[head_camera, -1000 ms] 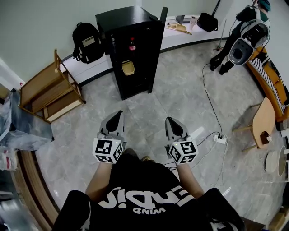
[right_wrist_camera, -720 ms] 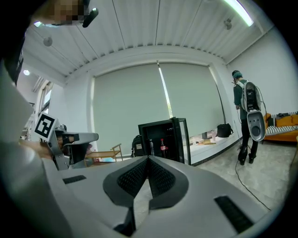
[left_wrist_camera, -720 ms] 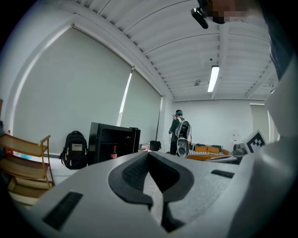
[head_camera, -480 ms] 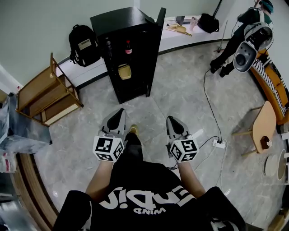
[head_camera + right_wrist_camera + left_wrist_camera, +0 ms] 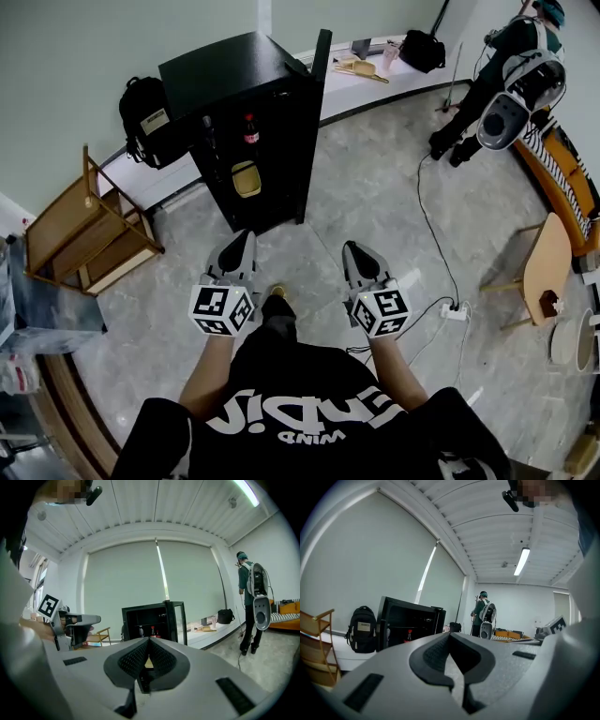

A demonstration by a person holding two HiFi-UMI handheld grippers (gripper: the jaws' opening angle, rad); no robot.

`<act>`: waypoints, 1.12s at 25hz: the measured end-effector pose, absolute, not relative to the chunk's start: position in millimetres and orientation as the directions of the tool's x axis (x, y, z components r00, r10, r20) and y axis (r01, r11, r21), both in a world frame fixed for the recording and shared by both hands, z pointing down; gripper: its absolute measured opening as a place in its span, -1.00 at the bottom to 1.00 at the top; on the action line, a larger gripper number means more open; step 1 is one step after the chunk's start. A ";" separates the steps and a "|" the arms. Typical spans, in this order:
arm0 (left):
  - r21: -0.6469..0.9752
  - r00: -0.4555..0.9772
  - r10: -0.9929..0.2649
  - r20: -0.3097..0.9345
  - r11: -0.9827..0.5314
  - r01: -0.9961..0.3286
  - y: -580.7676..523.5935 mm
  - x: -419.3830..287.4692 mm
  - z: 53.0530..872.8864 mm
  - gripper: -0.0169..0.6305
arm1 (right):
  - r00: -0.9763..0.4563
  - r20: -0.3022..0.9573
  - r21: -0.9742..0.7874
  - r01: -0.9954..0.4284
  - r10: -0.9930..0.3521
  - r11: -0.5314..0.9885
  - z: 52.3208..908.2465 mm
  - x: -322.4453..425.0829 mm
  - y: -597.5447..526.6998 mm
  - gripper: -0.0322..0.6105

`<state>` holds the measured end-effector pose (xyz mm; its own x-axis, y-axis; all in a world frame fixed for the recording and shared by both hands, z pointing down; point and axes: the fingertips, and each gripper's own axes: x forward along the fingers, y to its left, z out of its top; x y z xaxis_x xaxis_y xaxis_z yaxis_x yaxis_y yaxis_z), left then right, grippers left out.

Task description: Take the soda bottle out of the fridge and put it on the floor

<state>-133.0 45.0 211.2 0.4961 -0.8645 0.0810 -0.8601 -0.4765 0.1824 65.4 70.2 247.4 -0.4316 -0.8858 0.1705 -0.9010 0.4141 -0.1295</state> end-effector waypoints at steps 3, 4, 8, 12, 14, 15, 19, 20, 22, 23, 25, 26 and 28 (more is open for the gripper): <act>0.177 0.517 -0.851 0.093 -0.497 -0.850 -1.0 -132.8 206.8 -0.93 | -0.423 0.167 -0.127 -0.905 -0.891 0.406 238.8 59.2 26.8 -0.83; 0.173 0.519 -0.849 0.097 -0.499 -0.849 -16.1 -134.1 205.8 -0.93 | -0.420 0.166 -0.129 -0.906 -0.892 0.403 236.1 57.0 12.2 -0.83; 0.160 0.523 -0.846 0.103 -0.505 -0.848 -70.9 -140.6 201.6 -0.93 | -0.398 0.160 -0.140 -0.915 -0.903 0.378 229.8 50.5 -40.9 -0.83; 0.146 0.549 -0.830 0.099 -0.534 -0.833 -111.1 -142.5 200.3 -0.93 | -0.385 0.155 -0.150 -0.919 -0.910 0.364 229.4 38.6 -82.5 -0.83; 0.146 0.548 -0.830 0.103 -0.533 -0.834 -127.7 -145.2 200.9 -0.93 | -0.380 0.149 -0.146 -0.921 -0.913 0.360 227.2 33.3 -98.0 -0.83; 0.148 0.548 -0.830 0.106 -0.532 -0.834 -134.3 -146.2 201.6 -0.93 | -0.376 0.147 -0.144 -0.923 -0.915 0.356 226.4 32.3 -104.1 -0.83; 0.152 0.552 -0.827 0.111 -0.535 -0.831 -154.6 -143.5 203.3 -0.93 | -0.373 0.152 -0.151 -0.924 -0.915 0.351 227.1 36.1 -125.3 -0.83; 0.151 0.550 -0.828 0.111 -0.533 -0.833 -158.6 -142.3 203.9 -0.93 | -0.376 0.155 -0.151 -0.923 -0.914 0.354 228.1 37.6 -129.9 -0.83; 0.149 0.537 -0.836 0.113 -0.520 -0.841 -165.3 -141.2 205.7 -0.93 | -0.383 0.162 -0.150 -0.920 -0.909 0.361 229.9 40.2 -137.3 -0.83; 0.149 0.527 -0.842 0.115 -0.510 -0.847 -168.6 -141.0 206.4 -0.93 | -0.387 0.164 -0.150 -0.919 -0.907 0.365 230.1 41.5 -140.6 -0.83; 0.149 0.506 -0.855 0.116 -0.488 -0.860 -174.2 -139.9 207.1 -0.93 | -0.397 0.167 -0.150 -0.915 -0.903 0.374 229.2 45.1 -146.8 -0.83; 0.148 0.497 -0.860 0.116 -0.480 -0.865 -175.8 -138.8 206.9 -0.93 | -0.402 0.170 -0.151 -0.913 -0.900 0.379 228.8 47.1 -149.4 -0.83; 0.142 0.483 -0.868 0.112 -0.468 -0.873 -178.0 -137.3 205.7 -0.93 | -0.415 0.174 -0.156 -0.907 -0.893 0.391 228.9 49.3 -154.0 -0.83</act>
